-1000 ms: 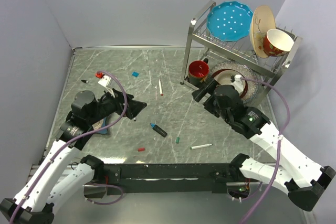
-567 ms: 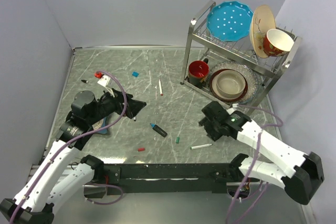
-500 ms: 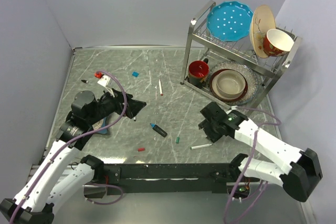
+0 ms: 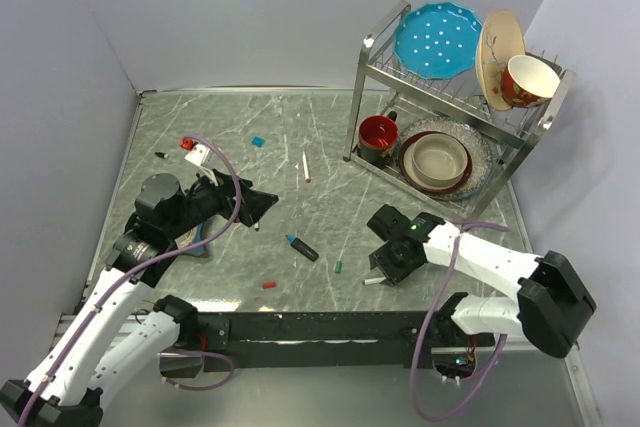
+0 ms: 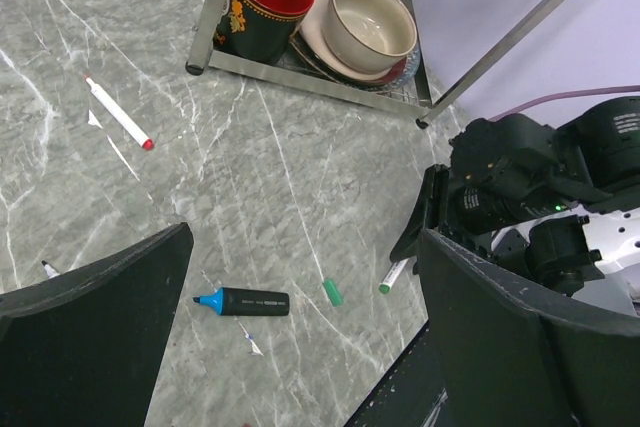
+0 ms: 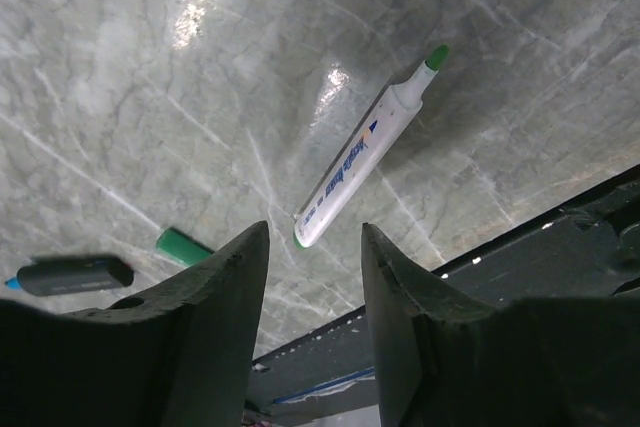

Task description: Insert the pens into the pen caps

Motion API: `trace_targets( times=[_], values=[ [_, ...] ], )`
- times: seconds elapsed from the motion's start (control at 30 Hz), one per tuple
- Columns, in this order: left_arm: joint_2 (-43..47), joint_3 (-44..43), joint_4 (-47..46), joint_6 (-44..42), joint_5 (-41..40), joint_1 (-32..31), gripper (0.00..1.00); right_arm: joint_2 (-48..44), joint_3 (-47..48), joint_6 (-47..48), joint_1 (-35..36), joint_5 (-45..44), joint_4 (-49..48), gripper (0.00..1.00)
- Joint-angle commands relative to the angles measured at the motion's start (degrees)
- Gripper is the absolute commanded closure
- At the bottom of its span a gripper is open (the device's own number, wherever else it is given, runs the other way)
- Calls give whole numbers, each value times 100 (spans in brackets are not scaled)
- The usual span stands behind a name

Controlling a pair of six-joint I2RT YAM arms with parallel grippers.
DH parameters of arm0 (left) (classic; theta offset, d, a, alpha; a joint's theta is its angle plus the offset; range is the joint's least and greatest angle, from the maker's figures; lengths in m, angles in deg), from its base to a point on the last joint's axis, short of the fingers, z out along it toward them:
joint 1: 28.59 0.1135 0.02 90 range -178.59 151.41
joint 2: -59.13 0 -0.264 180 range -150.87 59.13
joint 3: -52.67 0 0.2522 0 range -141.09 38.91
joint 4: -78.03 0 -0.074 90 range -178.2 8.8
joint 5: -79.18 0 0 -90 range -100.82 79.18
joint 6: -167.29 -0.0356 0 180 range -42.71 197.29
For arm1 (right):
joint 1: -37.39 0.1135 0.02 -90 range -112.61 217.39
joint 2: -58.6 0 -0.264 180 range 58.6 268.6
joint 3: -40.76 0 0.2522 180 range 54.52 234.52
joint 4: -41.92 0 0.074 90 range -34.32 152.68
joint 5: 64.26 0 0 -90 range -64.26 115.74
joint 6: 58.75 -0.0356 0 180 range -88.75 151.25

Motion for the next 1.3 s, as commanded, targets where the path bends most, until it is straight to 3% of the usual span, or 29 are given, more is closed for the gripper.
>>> trace_targets(
  times=[0.0, 0.5, 0.73, 0.83, 0.93, 1.13, 1.27],
  values=[
    [57, -16, -98, -102, -42, 17, 1, 266, 21, -279, 44, 76, -62, 50],
    [92, 10, -115, -85, -112, 17, 1, 749, -49, -367, 166, -319, -133, 55],
    [83, -7, -62, -94, -270, 17, 1, 688, -242, -253, 237, -521, -387, 65],
    [66, -33, -10, -102, -393, 17, 1, 556, -392, 19, 263, -609, -721, 78],
    [-13, -60, 26, -76, -411, 17, 1, 311, -418, 467, 298, -855, -1028, 84],
    [-224, -148, 157, 170, -402, 17, 3, -112, -85, 2344, 377, -1382, -1688, 96],
    [-251, -139, 227, 486, -463, 17, 5, -173, -31, 3331, 386, -1401, -2083, 99]
  ],
)
